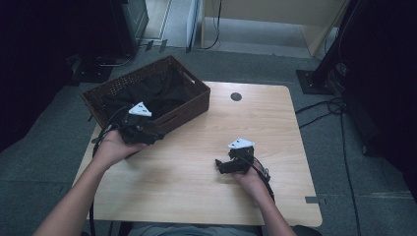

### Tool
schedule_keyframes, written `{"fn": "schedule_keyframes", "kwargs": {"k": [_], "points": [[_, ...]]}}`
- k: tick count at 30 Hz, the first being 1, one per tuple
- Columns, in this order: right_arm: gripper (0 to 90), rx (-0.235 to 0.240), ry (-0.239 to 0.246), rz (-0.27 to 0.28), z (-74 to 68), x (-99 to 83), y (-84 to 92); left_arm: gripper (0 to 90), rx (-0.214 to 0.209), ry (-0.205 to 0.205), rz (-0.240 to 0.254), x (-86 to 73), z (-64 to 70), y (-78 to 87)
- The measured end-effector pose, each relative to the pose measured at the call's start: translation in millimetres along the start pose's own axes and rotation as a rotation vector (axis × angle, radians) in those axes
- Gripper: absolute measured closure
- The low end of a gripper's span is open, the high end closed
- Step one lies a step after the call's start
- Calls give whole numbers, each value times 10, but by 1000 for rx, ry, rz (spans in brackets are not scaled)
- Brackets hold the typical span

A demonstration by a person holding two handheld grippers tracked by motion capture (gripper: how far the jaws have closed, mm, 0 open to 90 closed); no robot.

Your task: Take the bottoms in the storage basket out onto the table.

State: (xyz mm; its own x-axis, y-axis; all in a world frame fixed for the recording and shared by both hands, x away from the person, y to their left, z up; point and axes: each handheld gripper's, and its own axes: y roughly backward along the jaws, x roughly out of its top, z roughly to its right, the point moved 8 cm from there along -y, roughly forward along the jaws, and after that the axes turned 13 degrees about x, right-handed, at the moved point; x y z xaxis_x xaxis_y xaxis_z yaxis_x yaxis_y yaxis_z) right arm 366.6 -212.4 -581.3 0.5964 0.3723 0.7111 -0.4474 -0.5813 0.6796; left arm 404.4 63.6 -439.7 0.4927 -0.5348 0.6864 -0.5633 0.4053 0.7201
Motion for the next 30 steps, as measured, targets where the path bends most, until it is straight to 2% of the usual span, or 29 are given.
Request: {"fn": "schedule_keyframes", "kwargs": {"k": [2, 5, 6, 10, 12, 14, 15, 16, 17, 18, 23, 30], "points": [[0, -1, 1, 1, 1, 1, 0, 448, 29, -1, -3, 71, -128, -10], [0, 0, -4, 2, -3, 2, -1, 483, 42, -5, -8, 111, -214, -35], [0, 0, -1, 2, 0, 2, -1, 507, 41, 10, -28, 130, -288, -82], [0, 1, -4, 0, -3, -1, -1, 538, 35, 19, -57, 107, -342, -185], [0, 0, -3, 0, -1, 0, 0, 561, 38, 11, -87, 66, -358, -263], [0, 1, -4, 0, -3, -1, -1, 600, 31, 14, -115, 29, -356, -327], [0, 1, -4, 0, -3, -1, -1, 683, 27, 9, -127, 11, -345, -345], [0, 1, -4, 0, -3, -1, -1, 683, 27, -6, -132, -6, -332, -362], [0, 1, -4, 0, -3, -1, -1, 752, 26, -16, -142, -24, -319, -376], [0, 1, -4, 0, -3, -1, -1, 770, 37, -25, -143, -38, -311, -388], [0, 1, -2, 0, -2, -1, -1, 800, 46, -31, -122, -67, -289, -362], [0, -1, -5, 2, -3, 1, -1, 799, 29, -26, -123, -139, -134, -272]]}}
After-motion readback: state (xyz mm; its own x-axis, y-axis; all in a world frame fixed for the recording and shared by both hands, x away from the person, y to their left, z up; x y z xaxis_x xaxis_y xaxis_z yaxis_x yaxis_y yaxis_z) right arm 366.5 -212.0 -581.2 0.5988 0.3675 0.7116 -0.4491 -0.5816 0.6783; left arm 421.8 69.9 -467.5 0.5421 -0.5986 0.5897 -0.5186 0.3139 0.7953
